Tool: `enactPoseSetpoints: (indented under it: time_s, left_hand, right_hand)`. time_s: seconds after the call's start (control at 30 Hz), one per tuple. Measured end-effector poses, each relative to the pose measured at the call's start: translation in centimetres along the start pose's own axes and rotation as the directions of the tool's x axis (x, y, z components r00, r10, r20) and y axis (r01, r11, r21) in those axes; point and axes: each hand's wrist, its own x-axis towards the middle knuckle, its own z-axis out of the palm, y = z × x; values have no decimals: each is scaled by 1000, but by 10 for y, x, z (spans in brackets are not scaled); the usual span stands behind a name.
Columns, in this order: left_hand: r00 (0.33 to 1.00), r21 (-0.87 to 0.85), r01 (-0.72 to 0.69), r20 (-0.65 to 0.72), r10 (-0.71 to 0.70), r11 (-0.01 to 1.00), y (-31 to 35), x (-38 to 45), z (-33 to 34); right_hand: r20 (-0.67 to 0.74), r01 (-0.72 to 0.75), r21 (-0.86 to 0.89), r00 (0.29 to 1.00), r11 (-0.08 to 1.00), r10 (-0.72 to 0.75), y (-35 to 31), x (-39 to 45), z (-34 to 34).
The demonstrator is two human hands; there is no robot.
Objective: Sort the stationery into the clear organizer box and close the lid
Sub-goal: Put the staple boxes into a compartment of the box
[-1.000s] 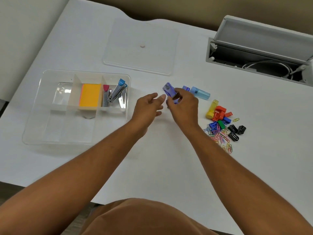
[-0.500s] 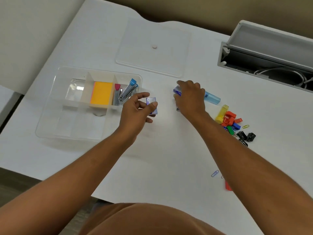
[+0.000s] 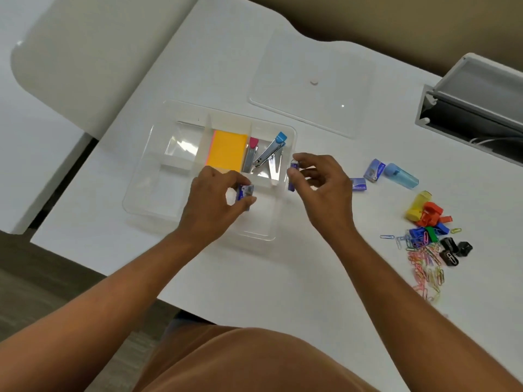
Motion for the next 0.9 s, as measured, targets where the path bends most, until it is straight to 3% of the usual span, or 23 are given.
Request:
enactPoseSetpoints:
  time_s: [0.1,0.23,0.37,0.5,0.6,0.67,0.77,0.9]
  left_hand:
    - [989,169,-116,108,99,979,-10,2,2]
    - [953,346,-275,219,208,897,-14,2,3]
    - [954,377,-292,180,240,879,-13,4,1]
    - [967,328,-252,119,225,910,-16,4,-7]
    - [979,297,-201,26,203,933,-14,1,-6]
    - [975,282,-203,-31,220,938,-7,-4,-1]
    - [958,253,-253,-69,279,934,13,-8,9]
    - [939,205,-325,-44,340,923,47,-7,24]
  right_hand:
    - [71,9,4,997,1000,-9,-9,-22,22]
    - [171,106,-165,982,981,-77,-6,-36,37]
    - [225,185,-304,967,935,-119,-1,-39,40]
    - [350,313,-518,927,796,-137,8,-44,45]
    - [397,351,-553,908,756,-131,11,-46,48]
    - [351,379,-512,911,770,-215,14,-48,45]
    - [133,361,-497,931,789,-341,25,-46,24]
    - [-47,180,-595,965,784,-257,56,-23,-27]
